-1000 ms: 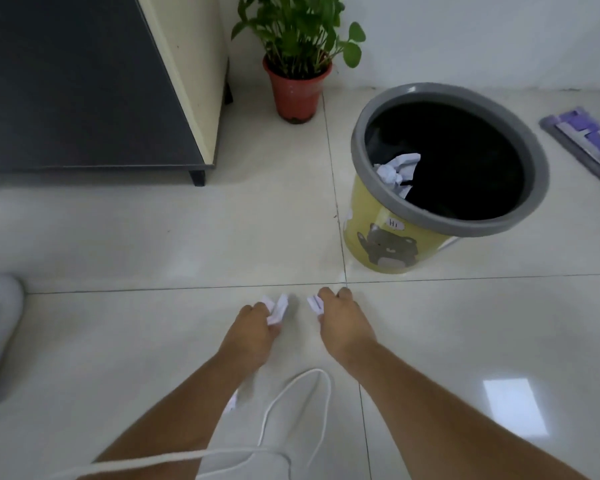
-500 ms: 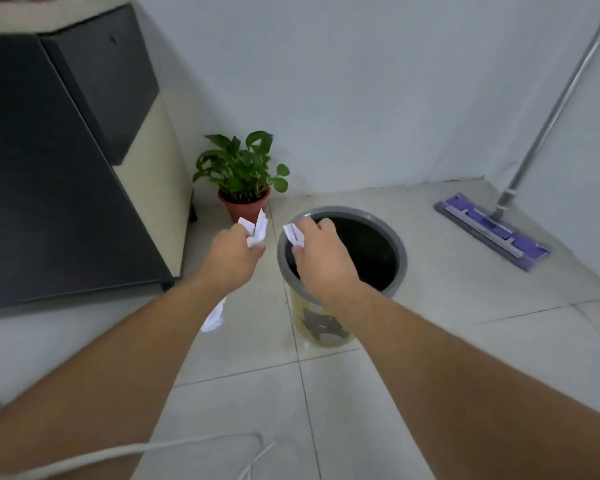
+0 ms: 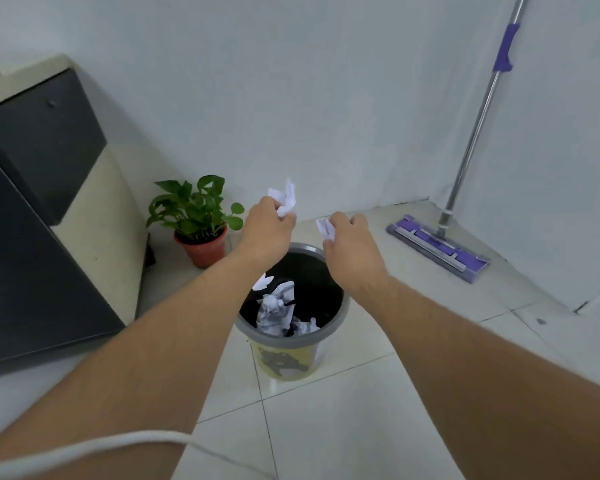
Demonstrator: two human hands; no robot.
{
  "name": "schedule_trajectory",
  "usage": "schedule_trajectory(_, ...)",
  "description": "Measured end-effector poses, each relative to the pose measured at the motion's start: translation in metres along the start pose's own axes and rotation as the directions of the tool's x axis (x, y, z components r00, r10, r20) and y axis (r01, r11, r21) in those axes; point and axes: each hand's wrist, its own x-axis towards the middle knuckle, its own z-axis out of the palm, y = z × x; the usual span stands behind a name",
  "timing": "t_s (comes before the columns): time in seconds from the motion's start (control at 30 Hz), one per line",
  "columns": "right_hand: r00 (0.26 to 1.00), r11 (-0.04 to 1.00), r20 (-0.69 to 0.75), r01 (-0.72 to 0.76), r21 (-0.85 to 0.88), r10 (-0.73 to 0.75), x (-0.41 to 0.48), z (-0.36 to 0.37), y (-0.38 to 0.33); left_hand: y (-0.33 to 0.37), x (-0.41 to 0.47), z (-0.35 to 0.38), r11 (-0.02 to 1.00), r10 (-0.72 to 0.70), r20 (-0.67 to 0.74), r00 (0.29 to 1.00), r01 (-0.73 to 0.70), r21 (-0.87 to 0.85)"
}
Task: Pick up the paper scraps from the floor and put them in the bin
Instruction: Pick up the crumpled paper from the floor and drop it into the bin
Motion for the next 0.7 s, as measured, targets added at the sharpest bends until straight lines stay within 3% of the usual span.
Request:
schedule_trajectory(0.13,0.999,1.000,0.035,0.003,0.007,-0.003,0.004,0.013,0.003,-0.017,0.001,0.014,0.998,-0.047,0.010,0.999,0.047,-0.052)
schedule_trajectory(0.27,0.960,0.997,0.274,-0.069,0.028,0.058,0.004,0.033,0.012,-0.046,-0.003,0.024,0.989,-0.151,0.208,0.966,0.148,0.032)
schedule_trajectory(0.33,0.939,0.995,0.332,-0.095,-0.001,0.090,0.002,0.043,0.017,-0.063,-0.007,0.023,0.984,-0.174,0.238,0.955,0.159,0.081)
schedule_trajectory(0.53,0.955,0.972,0.207,-0.229,0.055,0.213,0.001,0.056,0.042,-0.114,-0.018,-0.001,0.941,-0.298,0.089,0.950,0.278,0.192)
schedule_trajectory(0.7,0.905,0.915,0.204,-0.396,0.078,0.374,0.001,0.070,0.062,-0.147,-0.034,0.001,0.894,-0.419,0.051,0.907,0.402,0.200)
